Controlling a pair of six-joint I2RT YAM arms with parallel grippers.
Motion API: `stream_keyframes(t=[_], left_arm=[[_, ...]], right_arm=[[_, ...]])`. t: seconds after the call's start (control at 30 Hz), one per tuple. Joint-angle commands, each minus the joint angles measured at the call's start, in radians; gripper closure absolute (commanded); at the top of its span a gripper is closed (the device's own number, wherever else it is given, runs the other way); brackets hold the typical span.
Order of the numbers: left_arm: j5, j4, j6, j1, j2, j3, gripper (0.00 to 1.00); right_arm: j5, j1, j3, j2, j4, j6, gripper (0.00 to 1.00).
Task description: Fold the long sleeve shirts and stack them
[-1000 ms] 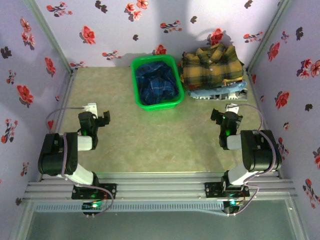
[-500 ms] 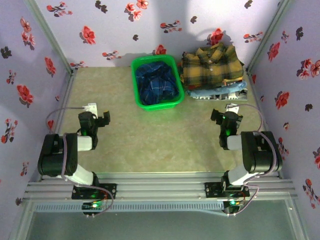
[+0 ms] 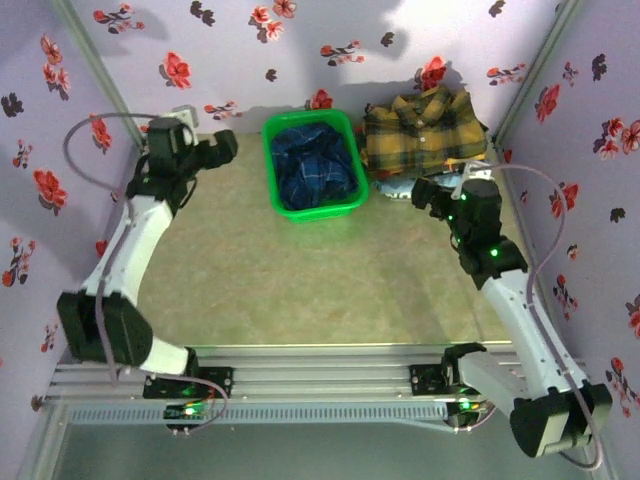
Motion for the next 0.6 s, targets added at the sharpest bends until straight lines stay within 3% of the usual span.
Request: stream_keyframes(t=[0.0,0.1,0.23,0.37,0.57], left_arm=[[0.140,-0.340,-0.114,-0.047,0.205,0.107,0.05],[0.164,-0.414,-0.139,-0.065,0.367,0.268,0.17],[0.183,-0.462,-0.171,-0.071,0.516,0.427,0.34],[0.189,-0.499,-0.176,-0.083,0.614,0.528,0.40],[0.193,-0.489,-0.182,-0.102,0.686,0.551,0.48]], right_arm=[[-0.128,0.069,0.164,0.114,-0.291,0.069,0.01],[-0.141,0.147,0.334,0.249,-0.388,0.069,0.01],[-0.174,0.233,0.454,0.369,-0.380,0.088,0.01],[-0.224,0.278,0.537,0.479,-0.339,0.135,0.01],[-0.244,0.302,0.687,0.650,-0.383,0.162,0.01]])
